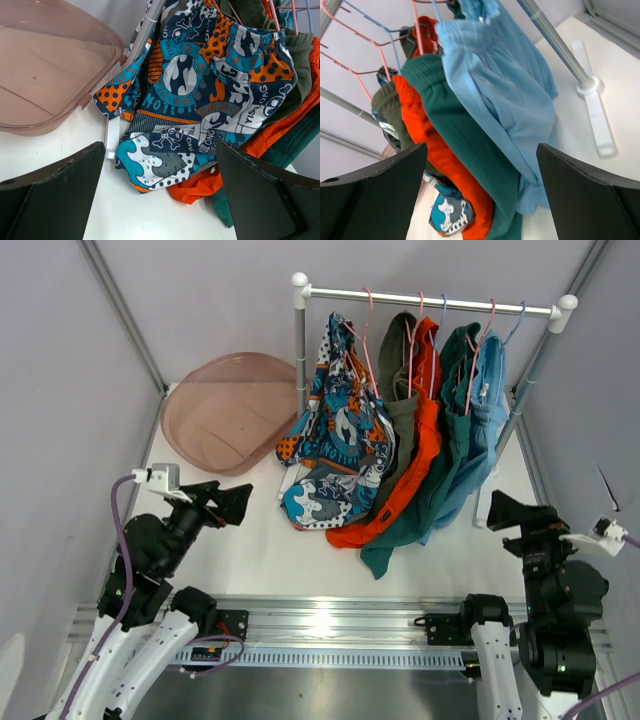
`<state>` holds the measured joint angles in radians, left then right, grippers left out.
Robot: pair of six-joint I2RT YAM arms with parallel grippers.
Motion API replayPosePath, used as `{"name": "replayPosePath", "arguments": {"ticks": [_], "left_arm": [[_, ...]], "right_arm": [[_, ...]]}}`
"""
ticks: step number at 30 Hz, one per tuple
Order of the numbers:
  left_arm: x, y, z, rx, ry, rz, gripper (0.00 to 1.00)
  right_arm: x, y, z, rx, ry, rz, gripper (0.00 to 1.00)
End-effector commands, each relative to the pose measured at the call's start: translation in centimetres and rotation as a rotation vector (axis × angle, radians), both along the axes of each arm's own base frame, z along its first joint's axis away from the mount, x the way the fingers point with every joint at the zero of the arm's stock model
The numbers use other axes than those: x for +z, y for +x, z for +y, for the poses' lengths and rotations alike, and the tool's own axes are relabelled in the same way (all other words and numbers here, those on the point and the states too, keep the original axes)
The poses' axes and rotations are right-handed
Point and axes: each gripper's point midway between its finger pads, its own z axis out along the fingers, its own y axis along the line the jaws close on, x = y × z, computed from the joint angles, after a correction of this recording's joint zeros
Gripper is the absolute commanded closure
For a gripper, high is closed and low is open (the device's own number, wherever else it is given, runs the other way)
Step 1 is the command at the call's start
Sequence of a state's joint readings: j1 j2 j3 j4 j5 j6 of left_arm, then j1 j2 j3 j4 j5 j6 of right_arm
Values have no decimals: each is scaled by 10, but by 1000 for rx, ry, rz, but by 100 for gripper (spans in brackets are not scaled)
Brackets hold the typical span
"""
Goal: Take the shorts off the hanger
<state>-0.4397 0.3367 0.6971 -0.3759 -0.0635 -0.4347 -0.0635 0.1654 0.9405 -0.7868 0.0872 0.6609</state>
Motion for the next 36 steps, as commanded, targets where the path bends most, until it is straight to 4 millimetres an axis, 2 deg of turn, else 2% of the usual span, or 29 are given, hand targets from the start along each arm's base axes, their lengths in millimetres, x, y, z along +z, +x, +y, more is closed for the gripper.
{"name": "replayPosePath", "arguments": {"ticks": [1, 2, 3, 5, 6, 8, 9, 10, 11, 12, 13, 15, 16, 18, 20, 22, 23, 25, 26, 30, 36], "left_arm": [[-5, 4, -8, -37, 28, -5, 1], [-5, 5, -9, -39, 29, -4, 1], [-5, 6, -10, -42, 31, -2, 1], [-10, 9, -12, -44, 43, 23, 1], [-9, 10, -11, -34, 32, 30, 1], [-7, 11, -13, -38, 20, 22, 1], [-8, 11, -15, -47, 6, 24, 1], [-8, 11, -17, -55, -3, 24, 1], [-9, 12, -18, -53, -11, 33, 1], [-9, 12, -18, -49, -33, 47, 1], [-8, 12, -19, -56, -36, 47, 1], [-3, 8, -24, -90, -33, 31, 1], [0, 6, -25, -103, -32, 17, 1], [11, 6, -24, -101, -29, -27, 1], [14, 11, -14, -43, -6, -1, 1], [-1, 20, -19, -57, 72, 42, 1], [-6, 23, -18, -51, 93, 62, 1], [-17, 29, -15, -15, 107, 110, 1], [-21, 30, -13, -7, 107, 123, 1], [-19, 27, -12, 1, 130, 105, 1], [-25, 20, -14, -11, 158, 110, 1]], "right_arm": [[51, 18, 9, 65, -102, -149, 1], [55, 24, 8, 68, -121, -155, 1], [68, 25, 15, 105, -168, -205, 1], [83, 29, 14, 100, -190, -237, 1], [100, 33, 11, 83, -198, -264, 1], [121, 39, 10, 80, -223, -297, 1], [127, 55, 9, 82, -252, -278, 1], [151, 52, 8, 71, -265, -314, 1], [157, 58, 6, 63, -273, -300, 1], [163, 66, 0, 36, -274, -281, 1], [178, 83, -2, 33, -286, -262, 2], [183, 103, 1, 56, -295, -224, 4], [181, 123, 0, 61, -293, -189, 4], [197, 131, 0, 58, -292, -226, 3], [196, 148, -4, 41, -275, -216, 3], [198, 159, -11, 3, -266, -221, 3], [192, 173, -13, -3, -262, -199, 3], [188, 187, -15, -9, -259, -182, 5], [179, 202, -16, -6, -260, -146, 5], [167, 228, -18, -19, -265, -106, 10], [141, 257, -17, -18, -259, -44, 17]]}}
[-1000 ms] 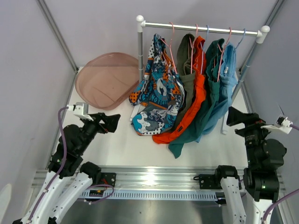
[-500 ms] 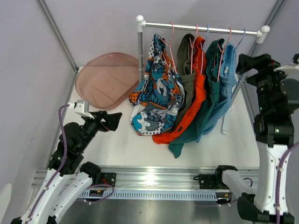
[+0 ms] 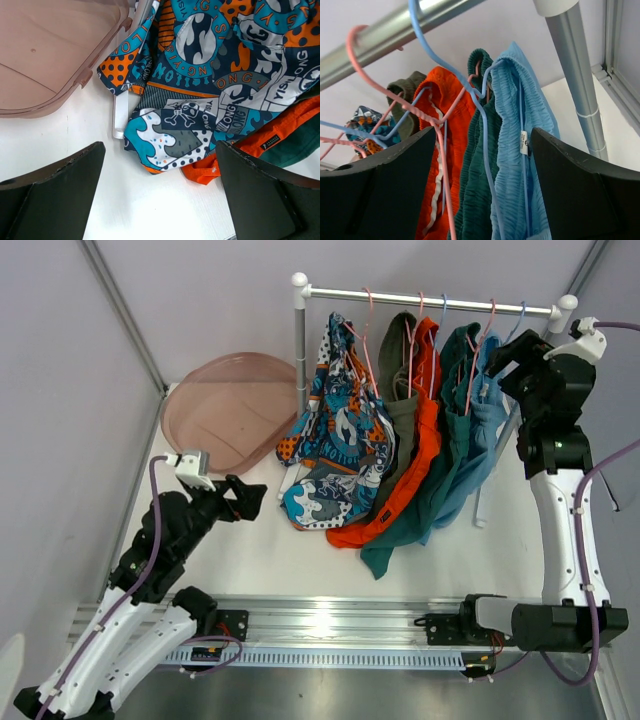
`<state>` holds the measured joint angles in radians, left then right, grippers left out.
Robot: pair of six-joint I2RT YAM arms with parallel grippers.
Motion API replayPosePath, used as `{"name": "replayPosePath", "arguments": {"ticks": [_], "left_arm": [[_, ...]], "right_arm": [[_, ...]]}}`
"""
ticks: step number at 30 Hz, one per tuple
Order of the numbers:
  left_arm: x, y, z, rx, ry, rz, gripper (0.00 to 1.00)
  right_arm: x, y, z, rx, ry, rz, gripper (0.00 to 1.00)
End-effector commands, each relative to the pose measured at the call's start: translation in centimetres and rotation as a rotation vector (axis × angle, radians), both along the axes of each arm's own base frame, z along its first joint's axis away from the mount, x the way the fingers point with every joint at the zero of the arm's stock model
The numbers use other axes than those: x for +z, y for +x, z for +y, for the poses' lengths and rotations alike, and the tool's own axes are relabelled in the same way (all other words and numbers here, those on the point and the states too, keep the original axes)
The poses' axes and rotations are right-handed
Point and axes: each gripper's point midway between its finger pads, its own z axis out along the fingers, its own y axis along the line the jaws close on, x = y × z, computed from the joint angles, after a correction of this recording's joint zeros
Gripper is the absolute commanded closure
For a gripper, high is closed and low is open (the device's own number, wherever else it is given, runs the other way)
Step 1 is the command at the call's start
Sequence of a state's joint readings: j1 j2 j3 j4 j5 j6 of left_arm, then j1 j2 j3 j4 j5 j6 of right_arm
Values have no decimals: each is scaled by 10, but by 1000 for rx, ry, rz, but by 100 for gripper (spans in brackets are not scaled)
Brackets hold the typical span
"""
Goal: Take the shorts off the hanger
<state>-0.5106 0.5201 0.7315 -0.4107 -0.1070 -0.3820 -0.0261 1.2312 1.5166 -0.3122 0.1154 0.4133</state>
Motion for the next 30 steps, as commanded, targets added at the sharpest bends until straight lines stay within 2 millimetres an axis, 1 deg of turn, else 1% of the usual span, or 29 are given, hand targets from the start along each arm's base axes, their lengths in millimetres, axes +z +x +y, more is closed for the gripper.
{"name": "replayPosePath", "arguments": {"ticks": [1, 3, 5, 7, 10, 17, 19, 20, 21, 22, 23, 24, 26, 28, 29, 30], "left_arm": [[10, -2, 5, 16, 21, -36, 1], [9, -1, 5, 18, 25, -33, 1], [9, -1, 5, 17, 25, -34, 1], [7, 0, 5, 20, 28, -29, 1], [7, 0, 5, 21, 29, -26, 1], [8, -2, 6, 21, 24, -37, 1], [7, -1, 6, 22, 28, -37, 1], [7, -1, 6, 20, 30, -36, 1], [6, 0, 6, 20, 33, -33, 1], [5, 0, 5, 16, 39, -29, 1], [2, 1, 4, 13, 47, -16, 1], [0, 1, 3, 11, 55, -3, 1], [-3, 2, 1, 3, 65, 20, 1], [-6, 2, -2, -20, 82, 29, 2], [-7, 2, -5, -35, 85, 26, 2], [-5, 1, -9, -62, 81, 18, 1]], "right_arm": [[26, 5, 0, -17, -14, -85, 18], [22, 9, 0, -18, -12, -85, 21], [12, 17, 2, -15, -12, -65, 23], [5, 23, 1, -15, -17, -45, 28], [1, 27, 0, -18, -27, -34, 32], [-19, 30, -5, -27, -56, 22, 39], [-26, 32, -6, -22, -59, 31, 46], [-28, 32, -7, -20, -57, 32, 55], [-30, 34, -9, -20, -57, 36, 60], [-31, 34, -7, -2, -57, 35, 70], [-32, 35, -6, 9, -61, 37, 94], [-32, 36, -8, 13, -68, 41, 100], [-35, 37, -4, 39, -71, 44, 100], [-30, 34, -4, 43, -72, 24, 100], [-26, 32, -2, 53, -73, 14, 100], [-17, 27, 0, 62, -74, -8, 100]]}}
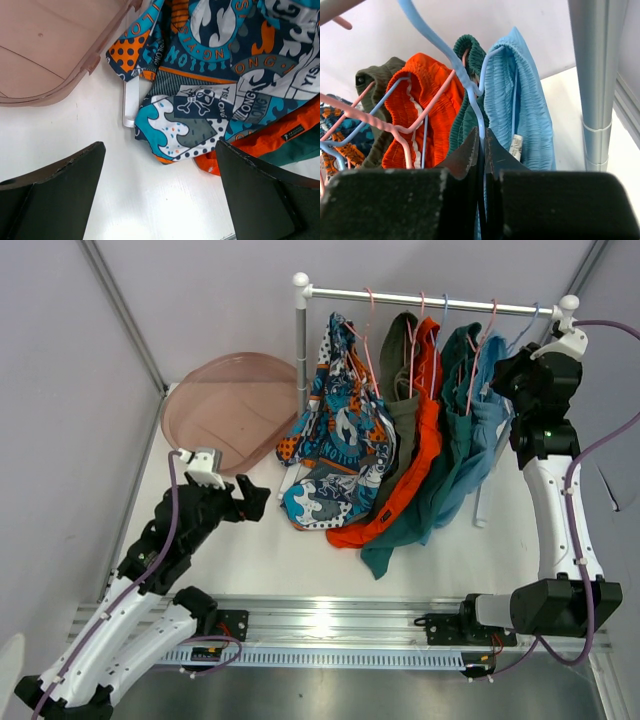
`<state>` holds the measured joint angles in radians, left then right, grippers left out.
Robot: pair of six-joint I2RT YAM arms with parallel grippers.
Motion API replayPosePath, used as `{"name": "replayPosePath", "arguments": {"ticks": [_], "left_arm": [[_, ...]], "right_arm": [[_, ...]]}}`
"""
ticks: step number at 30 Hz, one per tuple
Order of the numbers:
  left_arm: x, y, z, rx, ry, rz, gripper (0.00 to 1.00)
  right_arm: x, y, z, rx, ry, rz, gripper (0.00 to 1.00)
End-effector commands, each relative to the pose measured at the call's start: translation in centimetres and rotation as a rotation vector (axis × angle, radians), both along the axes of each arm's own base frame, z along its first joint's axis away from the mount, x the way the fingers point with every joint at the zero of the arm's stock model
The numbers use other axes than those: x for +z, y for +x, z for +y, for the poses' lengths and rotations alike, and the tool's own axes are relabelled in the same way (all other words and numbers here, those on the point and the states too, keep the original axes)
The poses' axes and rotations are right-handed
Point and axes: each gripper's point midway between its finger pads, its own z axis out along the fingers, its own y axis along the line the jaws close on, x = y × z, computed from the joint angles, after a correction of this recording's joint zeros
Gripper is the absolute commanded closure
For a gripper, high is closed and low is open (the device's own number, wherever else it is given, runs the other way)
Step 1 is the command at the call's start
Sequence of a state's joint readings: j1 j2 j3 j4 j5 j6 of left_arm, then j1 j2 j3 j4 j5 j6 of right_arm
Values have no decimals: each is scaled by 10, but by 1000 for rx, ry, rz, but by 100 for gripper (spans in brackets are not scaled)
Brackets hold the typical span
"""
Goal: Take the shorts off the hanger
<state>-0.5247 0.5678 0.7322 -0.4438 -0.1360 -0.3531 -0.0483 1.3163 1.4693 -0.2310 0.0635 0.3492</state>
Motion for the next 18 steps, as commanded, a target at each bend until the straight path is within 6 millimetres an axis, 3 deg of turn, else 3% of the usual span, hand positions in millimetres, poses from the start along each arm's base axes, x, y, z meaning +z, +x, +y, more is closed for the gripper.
{"name": "replayPosePath", "arguments": {"ticks": [1, 4, 7, 10, 12, 13, 14, 16, 18], "left_arm": [[15, -3, -12, -81, 9, -41, 1], [26, -4, -21, -135, -6, -56, 1], [51, -4, -33, -192, -29, -93, 1], [85, -1, -46, -248, -48, -140, 1], [121, -3, -59, -307, -79, -205, 1], [121, -2, -73, -371, -76, -192, 1], [150, -9, -84, -425, -94, -254, 1], [157, -16, -106, -525, -93, -270, 1], [172, -30, -142, -656, -88, -301, 1]], "right_arm": [[28, -10, 7, 44, -10, -85, 100], [57, -28, 15, 79, -10, -140, 100], [88, -49, 20, 96, -14, -197, 100], [108, -67, 28, 131, -4, -234, 100], [118, -82, 32, 146, -1, -256, 100], [119, -87, 33, 148, -3, -259, 100], [120, -96, 34, 148, -1, -260, 100], [119, -104, 34, 147, 3, -255, 100], [115, -116, 34, 140, 23, -243, 100]]}}
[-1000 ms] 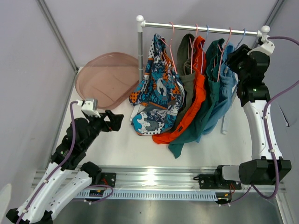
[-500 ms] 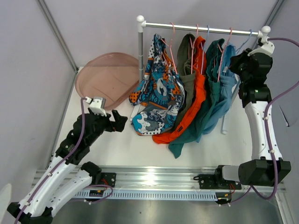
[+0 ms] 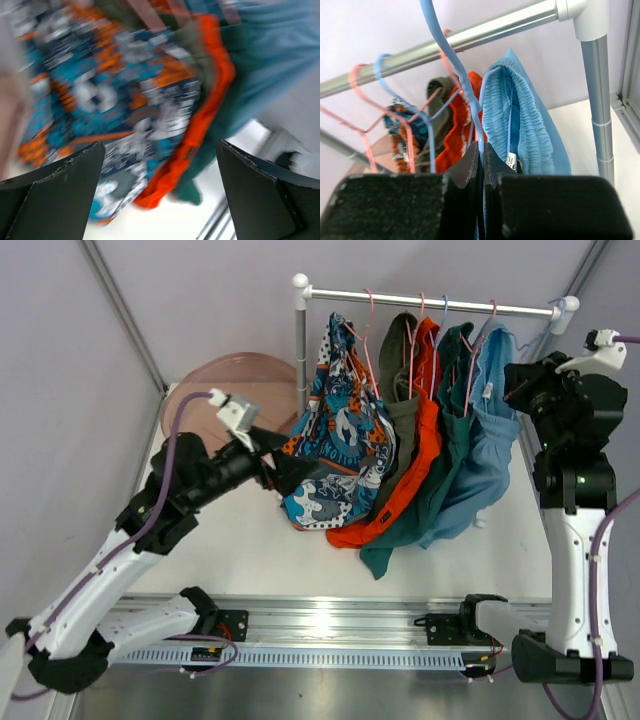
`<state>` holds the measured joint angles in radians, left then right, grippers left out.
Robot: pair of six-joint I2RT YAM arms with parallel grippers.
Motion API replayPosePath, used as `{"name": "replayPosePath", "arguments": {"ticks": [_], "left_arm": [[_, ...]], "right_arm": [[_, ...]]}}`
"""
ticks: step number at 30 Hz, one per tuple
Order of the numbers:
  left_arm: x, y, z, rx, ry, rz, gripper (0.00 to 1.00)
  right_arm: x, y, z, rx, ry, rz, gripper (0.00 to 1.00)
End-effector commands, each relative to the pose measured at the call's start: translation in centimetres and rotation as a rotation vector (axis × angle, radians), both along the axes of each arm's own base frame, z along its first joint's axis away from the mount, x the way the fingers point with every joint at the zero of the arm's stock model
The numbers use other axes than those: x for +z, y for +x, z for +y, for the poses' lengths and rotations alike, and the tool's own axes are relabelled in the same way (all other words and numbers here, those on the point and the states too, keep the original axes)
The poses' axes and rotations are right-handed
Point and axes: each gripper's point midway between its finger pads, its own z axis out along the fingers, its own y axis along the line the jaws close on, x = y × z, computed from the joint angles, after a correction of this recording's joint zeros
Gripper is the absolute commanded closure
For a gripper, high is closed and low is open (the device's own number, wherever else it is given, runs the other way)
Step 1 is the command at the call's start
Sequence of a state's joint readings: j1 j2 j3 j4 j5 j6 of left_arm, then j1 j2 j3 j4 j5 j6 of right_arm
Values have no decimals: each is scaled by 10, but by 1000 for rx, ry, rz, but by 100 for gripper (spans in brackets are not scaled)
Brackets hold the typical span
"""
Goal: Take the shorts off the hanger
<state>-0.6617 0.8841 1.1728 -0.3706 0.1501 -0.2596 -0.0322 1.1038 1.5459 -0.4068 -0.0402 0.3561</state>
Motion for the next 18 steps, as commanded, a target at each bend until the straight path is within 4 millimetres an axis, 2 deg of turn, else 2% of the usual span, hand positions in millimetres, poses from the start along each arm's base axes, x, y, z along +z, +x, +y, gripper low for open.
{"name": "replayPosePath", "arguments": {"ticks": [1, 2, 3, 4, 5, 6, 7, 8, 9, 10, 11, 12, 14, 15, 16, 17, 18], "left_arm": [[34, -30, -57, -260, -6, -126, 1], [29, -43, -84, -329, 10, -125, 1], [32, -48, -98, -351, 14, -162, 1], [26, -52, -112, -365, 30, -167, 1], [25, -66, -129, -379, 38, -180, 1], [13, -65, -150, -383, 62, -182, 1], [8, -68, -162, -384, 71, -183, 1], [14, -82, -178, -410, 42, -198, 1], [-1, -78, -195, -392, 68, -178, 1], [-4, -82, -204, -397, 66, -175, 1], [6, -92, -216, -413, 29, -192, 1], [-6, -92, -229, -406, 55, -183, 1], [9, -100, -246, -396, 3, -219, 1], [9, -97, -250, -361, 9, -233, 1], [-4, -96, -262, -359, 34, -232, 1], [8, -100, -269, -359, 5, -245, 1], [6, -99, -276, -358, 9, -249, 1]], "right_arm": [[35, -31, 7, 22, 36, -105, 100], [30, -34, 7, 19, 43, -94, 100], [28, -43, 7, 11, 64, -88, 100], [16, -43, 8, 8, 73, -61, 100], [12, -46, 8, 3, 83, -55, 100], [9, -53, 7, -4, 93, -46, 100], [4, -54, 5, -16, 112, -34, 100], [-1, -55, 3, -33, 117, -21, 100], [-8, -57, 9, -17, 120, 4, 100], [-11, -59, 9, -21, 123, 15, 100], [-11, -61, 10, -22, 125, 21, 100], [-17, -62, 7, -46, 124, 41, 100], [-22, -63, 4, -71, 122, 68, 100], [-23, -63, 1, -87, 122, 75, 100], [-25, -63, 0, -94, 120, 85, 100], [-29, -61, -1, -101, 117, 108, 100], [-27, -62, -1, -104, 115, 105, 100]]}}
